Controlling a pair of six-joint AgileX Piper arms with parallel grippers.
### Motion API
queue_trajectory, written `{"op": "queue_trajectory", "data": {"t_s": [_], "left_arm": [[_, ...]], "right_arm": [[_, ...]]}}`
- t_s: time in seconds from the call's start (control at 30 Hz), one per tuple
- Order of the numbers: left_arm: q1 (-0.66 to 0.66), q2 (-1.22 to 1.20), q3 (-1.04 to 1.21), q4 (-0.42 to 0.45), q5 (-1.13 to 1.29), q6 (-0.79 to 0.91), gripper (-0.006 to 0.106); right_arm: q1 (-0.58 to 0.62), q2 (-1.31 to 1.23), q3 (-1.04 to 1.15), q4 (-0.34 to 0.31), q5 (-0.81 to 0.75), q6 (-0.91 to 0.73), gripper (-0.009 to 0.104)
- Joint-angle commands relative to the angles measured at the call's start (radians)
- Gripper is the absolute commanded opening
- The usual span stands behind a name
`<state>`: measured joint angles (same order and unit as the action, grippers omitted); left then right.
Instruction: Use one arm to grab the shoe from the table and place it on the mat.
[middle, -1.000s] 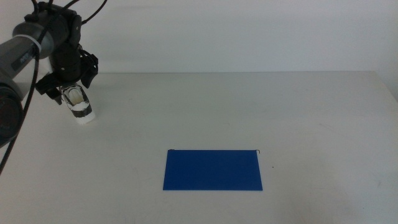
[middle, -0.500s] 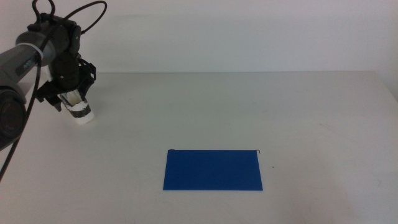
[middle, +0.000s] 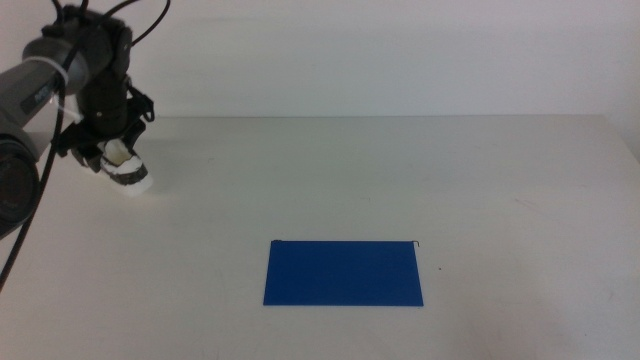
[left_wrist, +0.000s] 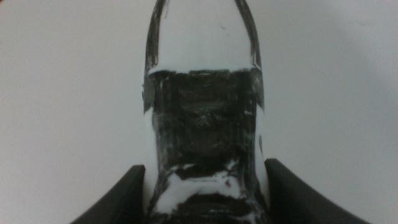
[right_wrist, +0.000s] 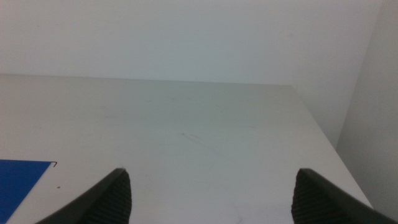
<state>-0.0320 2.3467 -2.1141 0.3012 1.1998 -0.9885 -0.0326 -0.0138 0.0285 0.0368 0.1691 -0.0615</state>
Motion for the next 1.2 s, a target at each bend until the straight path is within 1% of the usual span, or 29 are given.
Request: {"op": "queue_trajectory", "data": {"t_s": [0.0, 0.1, 0.17, 0.33, 0.43, 0.6, 0.8, 0.9, 1.03, 1.17], "left_arm": [[-0.031, -0.112, -0.031, 0.051, 0.054, -0.017, -0.002], [-0.062, -0.145, -0.017, 0.077, 0.120, -0.019, -0.002], [-0.082, -0.189, 0.024, 0.091, 0.118, -0.037, -0.002], [-0.120, -0.330, 0.218, 0.098, 0.085, -0.133, -0.002], [-0.150, -0.436, 0.367, 0.102, 0.020, -0.186, -0.002], [-0.206, -0.603, 0.631, 0.105, -0.028, -0.353, -0.002], [-0.286, -0.771, 0.840, 0.106, -0.074, -0.554, -0.002], [-0.336, -0.822, 0.879, 0.112, -0.075, -0.658, -0.002], [-0.406, -0.823, 0.874, 0.126, -0.068, -0.783, -0.002], [-0.469, -0.806, 0.868, 0.114, -0.067, -0.893, -0.002]], "right_arm": [[0.003, -0.021, -0.010, -0.008, -0.079, -0.013, 0.066], [0.003, -0.021, -0.010, -0.008, -0.079, -0.013, 0.066], [0.003, -0.021, -0.010, -0.008, -0.079, -0.013, 0.066], [0.003, -0.021, -0.010, -0.008, -0.079, -0.013, 0.066], [0.003, -0.021, -0.010, -0.008, -0.079, -0.013, 0.066], [0.003, -0.021, -0.010, -0.008, -0.079, -0.013, 0.066], [0.003, -0.021, -0.010, -0.008, -0.079, -0.013, 0.066], [0.003, -0.021, -0.010, -0.008, -0.079, -0.013, 0.066], [0.003, -0.021, -0.010, -0.008, -0.079, -0.013, 0.066], [0.003, -0.021, -0.010, -0.008, -0.079, -0.013, 0.066]]}}
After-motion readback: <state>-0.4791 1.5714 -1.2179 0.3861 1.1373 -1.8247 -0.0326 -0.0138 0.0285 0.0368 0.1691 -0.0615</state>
